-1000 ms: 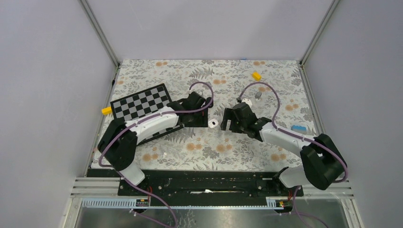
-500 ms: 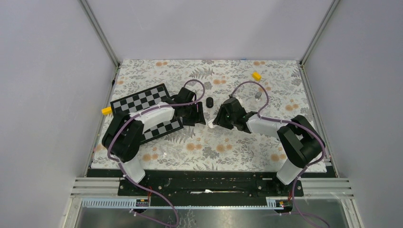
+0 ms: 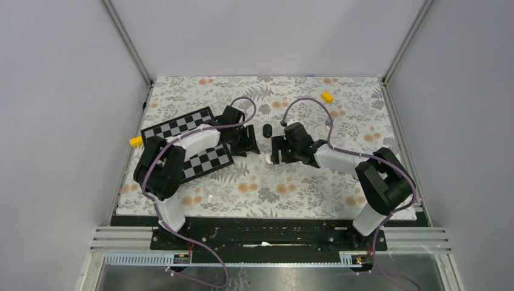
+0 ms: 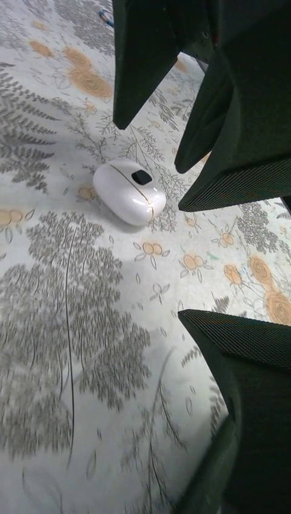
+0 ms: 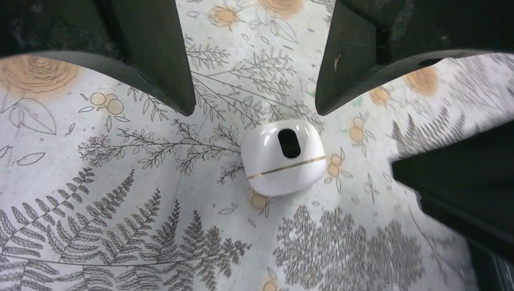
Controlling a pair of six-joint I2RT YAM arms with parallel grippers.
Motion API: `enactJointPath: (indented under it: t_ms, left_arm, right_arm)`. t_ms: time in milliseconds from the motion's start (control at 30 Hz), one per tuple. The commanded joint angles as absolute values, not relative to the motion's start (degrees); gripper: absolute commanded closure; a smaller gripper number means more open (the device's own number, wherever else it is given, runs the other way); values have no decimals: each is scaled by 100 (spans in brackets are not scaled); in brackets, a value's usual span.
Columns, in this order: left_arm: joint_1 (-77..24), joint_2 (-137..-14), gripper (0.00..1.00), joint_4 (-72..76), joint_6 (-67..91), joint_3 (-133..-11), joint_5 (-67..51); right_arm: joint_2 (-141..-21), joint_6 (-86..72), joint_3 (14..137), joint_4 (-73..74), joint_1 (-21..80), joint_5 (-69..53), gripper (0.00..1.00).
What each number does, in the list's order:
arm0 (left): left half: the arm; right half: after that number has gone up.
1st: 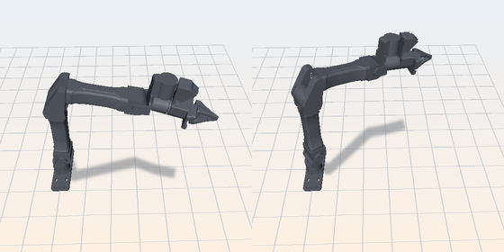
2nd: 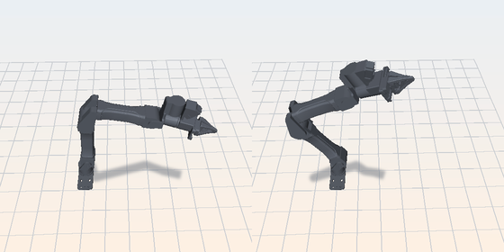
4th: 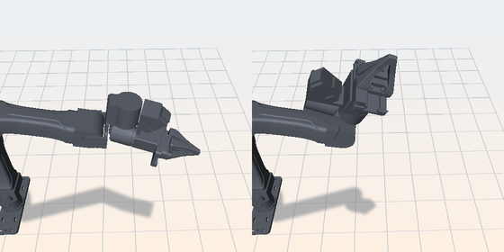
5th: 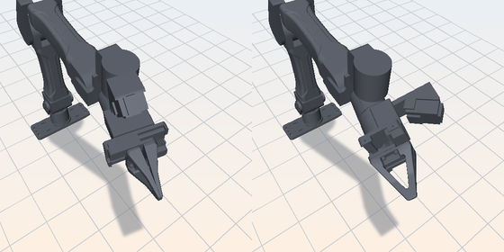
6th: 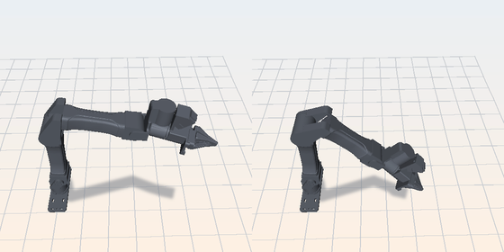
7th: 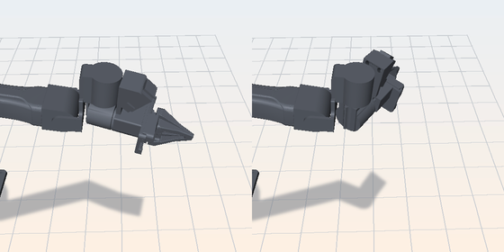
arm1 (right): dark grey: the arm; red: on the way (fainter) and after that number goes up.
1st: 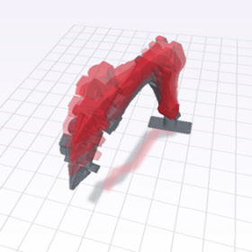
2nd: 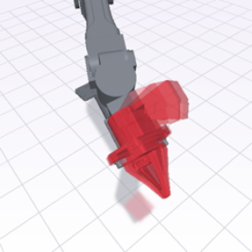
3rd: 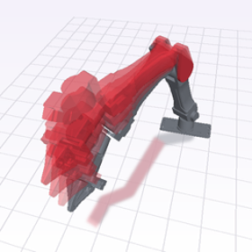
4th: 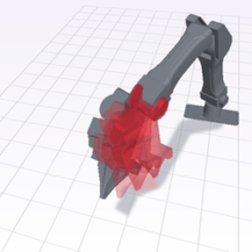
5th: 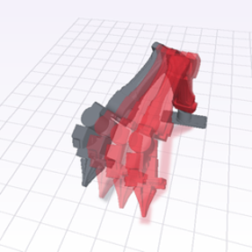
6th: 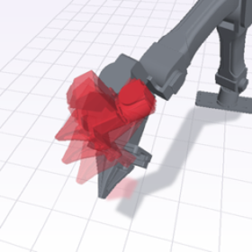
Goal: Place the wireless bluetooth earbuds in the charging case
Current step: Pick up the charging case from the center of the board.
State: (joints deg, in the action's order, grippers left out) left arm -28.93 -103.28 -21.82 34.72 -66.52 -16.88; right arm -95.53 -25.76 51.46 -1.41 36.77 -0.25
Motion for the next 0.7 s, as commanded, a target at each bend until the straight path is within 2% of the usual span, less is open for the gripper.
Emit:
enactJointPath:
  t_ms: [0, 233, 300, 433, 667]
  left_arm:
    - [-2402, -9748, 38, -2251, 3450, -6770, -1979]
    - [-1811, -9428, 38, -2338, 3367, -6774, -2271]
    - [-1793, -9445, 37, -2372, 3324, -6774, -2284]
    - [-1793, -9505, 38, -2281, 3397, -6685, -2446]
    - [-1793, -9492, 38, -2162, 3432, -6604, -2634]
  right_arm:
    - [-9363, -721, 5422, 285, 3775, -500, 19]
    - [-9848, -86, 5862, 575, 4078, -507, 3]
    - [-9978, -173, 5919, 526, 4204, -235, 2]
    - [-10344, -445, 6133, 550, 4402, 414, 7]
    - [-10625, -490, 6189, 358, 4422, 664, 17]
